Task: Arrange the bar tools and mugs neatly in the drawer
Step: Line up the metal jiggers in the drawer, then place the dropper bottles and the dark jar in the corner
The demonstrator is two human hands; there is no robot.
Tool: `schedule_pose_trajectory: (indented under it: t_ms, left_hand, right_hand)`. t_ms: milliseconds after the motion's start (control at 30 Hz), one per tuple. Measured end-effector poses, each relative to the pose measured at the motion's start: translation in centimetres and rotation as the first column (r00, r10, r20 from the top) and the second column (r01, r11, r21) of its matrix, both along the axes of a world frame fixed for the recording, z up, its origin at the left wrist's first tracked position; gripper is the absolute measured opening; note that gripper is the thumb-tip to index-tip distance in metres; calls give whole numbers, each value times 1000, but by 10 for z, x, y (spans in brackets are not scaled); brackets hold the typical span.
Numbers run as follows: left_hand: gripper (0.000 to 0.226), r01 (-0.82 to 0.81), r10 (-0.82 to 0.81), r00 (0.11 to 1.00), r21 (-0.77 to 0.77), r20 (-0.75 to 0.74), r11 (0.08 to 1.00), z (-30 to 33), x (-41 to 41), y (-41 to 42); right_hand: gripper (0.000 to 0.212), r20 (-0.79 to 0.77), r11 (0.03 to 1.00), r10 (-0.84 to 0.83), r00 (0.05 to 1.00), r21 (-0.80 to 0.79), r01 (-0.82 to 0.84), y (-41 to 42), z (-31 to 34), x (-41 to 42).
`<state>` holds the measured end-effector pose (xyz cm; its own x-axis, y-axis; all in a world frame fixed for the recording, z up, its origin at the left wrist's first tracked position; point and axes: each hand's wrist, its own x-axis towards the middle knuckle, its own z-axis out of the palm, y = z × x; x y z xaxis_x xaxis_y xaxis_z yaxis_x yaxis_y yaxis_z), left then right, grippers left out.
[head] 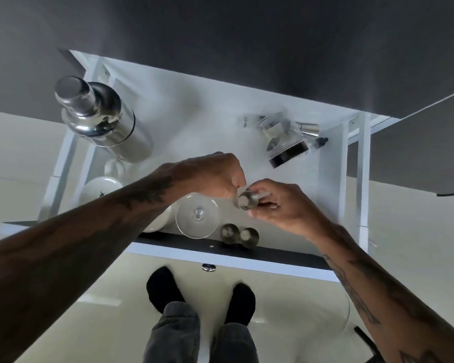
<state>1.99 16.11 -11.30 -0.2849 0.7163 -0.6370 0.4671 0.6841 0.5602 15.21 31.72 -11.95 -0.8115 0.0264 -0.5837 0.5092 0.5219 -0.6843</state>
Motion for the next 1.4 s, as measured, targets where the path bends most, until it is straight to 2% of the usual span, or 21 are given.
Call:
schedule_pose_trajectory:
  t_ms: [33, 67, 100, 200, 300, 367, 433, 467, 500, 567, 633, 700, 767, 867, 967, 1067, 1200, 1267, 1333, 1400]
  left_hand:
    - [38, -29, 29, 1000, -28, 4, 999, -3, 0, 1]
    - [13, -18, 18, 1000, -39, -6, 999, -9, 1, 2]
    - [19, -52, 52, 999, -52, -6, 997, -12, 3, 3]
    - [17, -39, 40, 999, -50, 16, 998, -20, 9, 8]
    - [22, -27, 27, 1000, -76, 4, 997, -15, 3, 12]
    - [20, -89, 87, 993, -17, -81, 996, -10, -9, 16]
    - [18, -273, 288, 945, 112, -153, 955, -2, -18, 29]
    - [26, -373, 398, 903, 163, -163, 913, 4, -17, 38]
    - [42, -456, 478, 867, 162, -139, 875, 9, -15, 49]
    - [68, -540, 547, 836, 103, -48, 835, 11, -3, 72]
    - [89, -606, 605, 795, 21, 33, 795, 3, 12, 92]
    - [105, -702, 700, 705, -25, 114, 712, -5, 24, 101]
    - [92, -763, 759, 644, 7, 94, 647, -6, 31, 99]
    - [54, -729, 743, 667, 158, -57, 666, 3, 38, 80]
    - [52, -661, 690, 721, 228, -72, 715, 27, 55, 60]
    - [50, -677, 691, 722, 245, 35, 694, 54, 84, 60]
    - [31, -522, 526, 850, 104, -10, 846, 48, 119, 81]
    - [30, -471, 472, 881, 48, -12, 881, 37, 133, 91]
    - [31, -477, 477, 879, 41, 10, 878, 25, 142, 97]
    - [32, -501, 500, 866, 57, 26, 864, 16, 144, 100]
  right_hand:
    - [38, 20, 999, 37, 999, 35, -38, -2, -5, 1]
    - [37, 34, 997, 59, 998, 55, -61, -4, -9, 1]
    - [36, 42, 996, 62, 997, 54, -65, -6, -14, 1]
    - [38, 89, 996, 84, 992, 17, -86, -10, -17, -1]
    - [38, 158, 986, 126, 979, 93, -141, 3, -6, -8]
    - [31, -8, 967, -38, 999, 253, 38, 22, 4, -14]
    - [40, -299, 862, -184, 936, 409, 300, 48, 6, -22]
    - [50, -381, 825, -181, 907, 443, 350, 60, 1, -25]
    - [61, -396, 824, -152, 906, 455, 337, 70, -6, -28]
    - [77, -325, 880, -58, 944, 429, 202, 82, -22, -34]
    - [84, -289, 911, 19, 957, 399, 102, 82, -36, -36]
    - [81, -338, 917, 37, 941, 385, 102, 77, -43, -36]
    - [71, -404, 914, 32, 914, 381, 136, 68, -41, -35]
    - [59, -429, 929, 6, 903, 337, 154, 59, -19, -26]
    - [54, -357, 925, -37, 933, 342, 168, 56, 19, -1]
    - [50, -242, 905, -219, 945, 311, 289, 57, 61, 37]
    - [45, 91, 895, -360, 929, 314, 316, 65, 73, 77]
    - [37, 223, 897, -370, 902, 337, 285, 67, 67, 85]
    - [24, 278, 888, -327, 903, 419, 192, 67, 58, 85]
    - [23, 323, 869, -280, 904, 486, 95, 62, 50, 79]
